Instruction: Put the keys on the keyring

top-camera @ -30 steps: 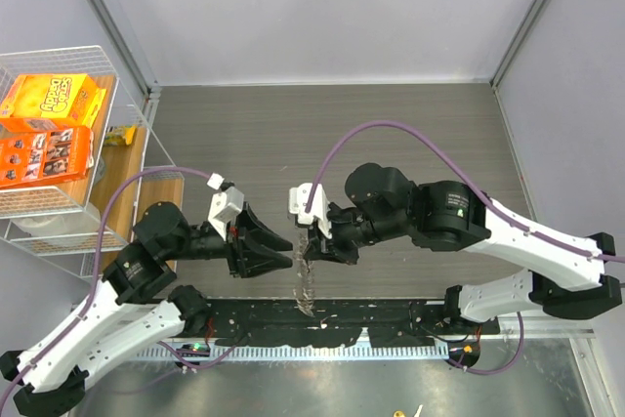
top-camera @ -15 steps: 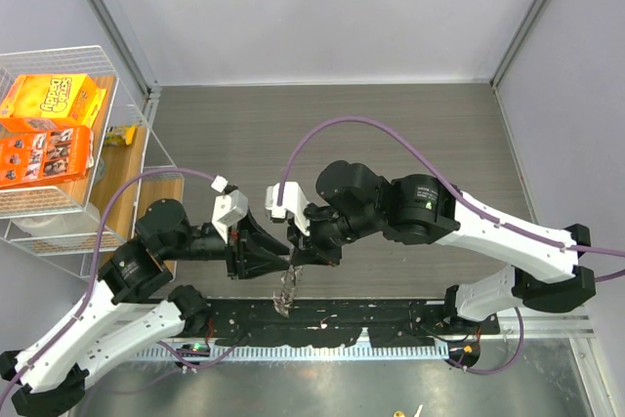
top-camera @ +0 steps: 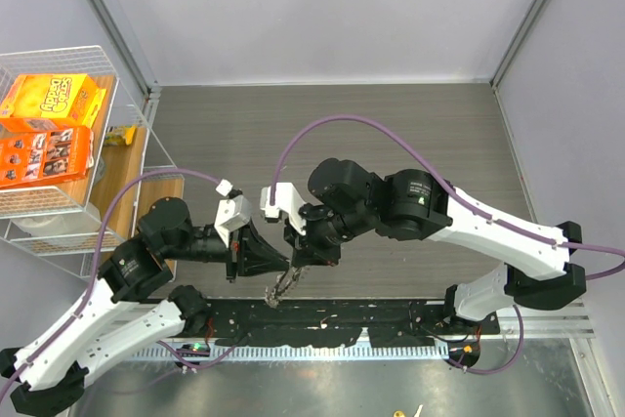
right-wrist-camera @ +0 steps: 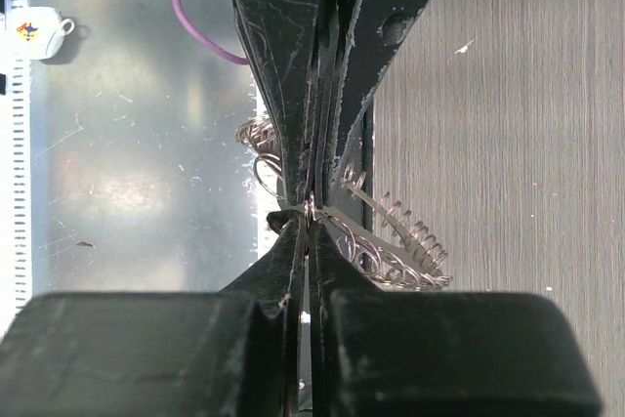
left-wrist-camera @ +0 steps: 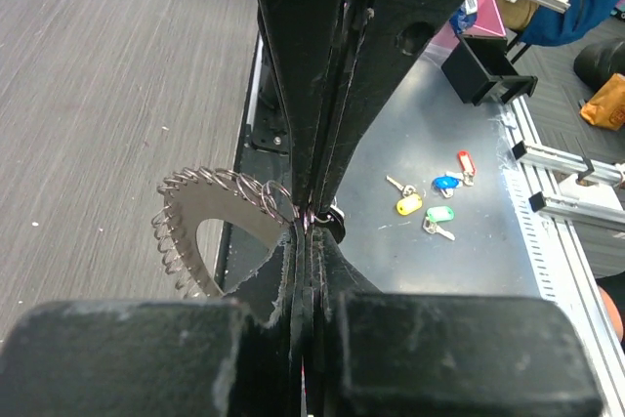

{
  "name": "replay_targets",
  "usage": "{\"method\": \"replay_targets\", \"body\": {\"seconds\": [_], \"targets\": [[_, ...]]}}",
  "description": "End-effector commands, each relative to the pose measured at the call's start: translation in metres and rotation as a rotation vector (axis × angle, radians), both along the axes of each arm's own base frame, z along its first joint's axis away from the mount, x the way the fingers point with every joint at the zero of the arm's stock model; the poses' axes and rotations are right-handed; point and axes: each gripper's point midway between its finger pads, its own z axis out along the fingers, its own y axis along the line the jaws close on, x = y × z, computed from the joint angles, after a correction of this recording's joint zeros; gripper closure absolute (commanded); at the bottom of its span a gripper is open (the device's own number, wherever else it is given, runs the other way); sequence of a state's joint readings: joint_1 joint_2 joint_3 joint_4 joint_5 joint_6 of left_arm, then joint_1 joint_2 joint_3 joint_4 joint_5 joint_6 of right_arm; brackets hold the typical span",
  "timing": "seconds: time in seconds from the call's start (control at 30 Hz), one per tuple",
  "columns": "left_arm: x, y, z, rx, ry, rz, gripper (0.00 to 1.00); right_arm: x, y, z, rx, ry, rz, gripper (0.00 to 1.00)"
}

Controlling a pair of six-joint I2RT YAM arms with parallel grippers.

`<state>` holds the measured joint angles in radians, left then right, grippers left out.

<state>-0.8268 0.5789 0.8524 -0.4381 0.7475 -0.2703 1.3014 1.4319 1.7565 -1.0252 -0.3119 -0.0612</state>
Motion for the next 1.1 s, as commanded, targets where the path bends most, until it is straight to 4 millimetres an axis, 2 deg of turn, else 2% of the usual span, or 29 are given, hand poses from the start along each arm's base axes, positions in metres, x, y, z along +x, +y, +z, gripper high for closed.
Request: {"method": "replay_targets", "body": {"seconds": [0.0,0.2,0.4,0.7,0.83,1.07], "targets": [[-0.006,-0.001,0.008,-0.012,-0.032,-0.041,1.00,-0.003,0.010,0.039,0.129,-0.017,0.015,0.94],[-0.003,0.000,0.018,-0.082,-0.060,-0.003,1.00,0.001,0.010,0.038,0.150,-0.025,-0.011,0.94],[0.003,0.001,0.025,-0.139,-0.070,0.050,1.00,-0.001,0.003,0.050,0.239,-0.047,-0.014,0.94],[0.005,0.001,0.035,-0.204,-0.090,0.073,1.00,-0.005,-0.003,0.055,0.300,-0.051,-0.004,0.78],[0.006,0.001,0.037,-0.212,-0.091,0.076,1.00,-0.006,-0.006,0.061,0.325,-0.056,-0.006,0.61],[0.005,0.001,0.049,-0.279,-0.100,0.081,1.00,-0.001,-0.016,0.056,0.365,-0.107,-0.026,0.59]]}}
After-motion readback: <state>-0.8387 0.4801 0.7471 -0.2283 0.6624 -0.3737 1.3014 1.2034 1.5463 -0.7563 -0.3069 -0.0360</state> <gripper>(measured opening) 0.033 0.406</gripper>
